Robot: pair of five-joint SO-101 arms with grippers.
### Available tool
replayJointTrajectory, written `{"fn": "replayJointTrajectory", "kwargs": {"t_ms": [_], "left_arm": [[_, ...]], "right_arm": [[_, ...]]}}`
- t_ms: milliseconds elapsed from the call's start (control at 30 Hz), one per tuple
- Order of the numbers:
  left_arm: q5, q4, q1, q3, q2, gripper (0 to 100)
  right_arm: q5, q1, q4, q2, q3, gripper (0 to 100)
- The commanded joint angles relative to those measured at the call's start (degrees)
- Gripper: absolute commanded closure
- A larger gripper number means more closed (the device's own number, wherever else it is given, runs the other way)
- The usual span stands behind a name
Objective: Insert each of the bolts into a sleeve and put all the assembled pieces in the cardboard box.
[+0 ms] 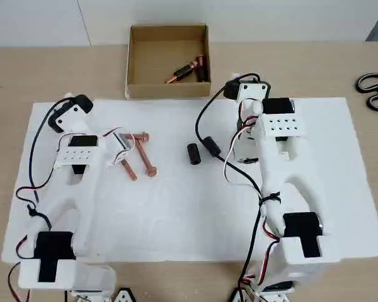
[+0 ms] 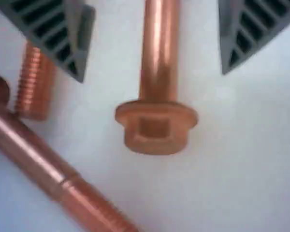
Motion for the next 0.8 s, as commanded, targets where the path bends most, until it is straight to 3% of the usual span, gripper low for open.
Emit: {"fn": "replayJointTrajectory", "kwargs": {"t_ms": [0,367,600,767], "left_arm": [[0.4,-1.2,0.1,0.0,-0.3,83],[0.4,-1.3,0.1,0.0,-0.3,83],[0.4,-1.3,0.1,-0.1,-0.3,92],[0.4,-1.3,0.1,0.0,-0.3,92]], "right_arm": [[0.5,0.0,-0.7,-2.7,-0.3,99.5],[0.5,0.0,-0.7,-2.7,-0.3,99.5],[0.5,0.0,-0.7,-2.7,-0.3,99.5],[0.5,0.0,-0.5,-2.9,-0.3,99.5]]}}
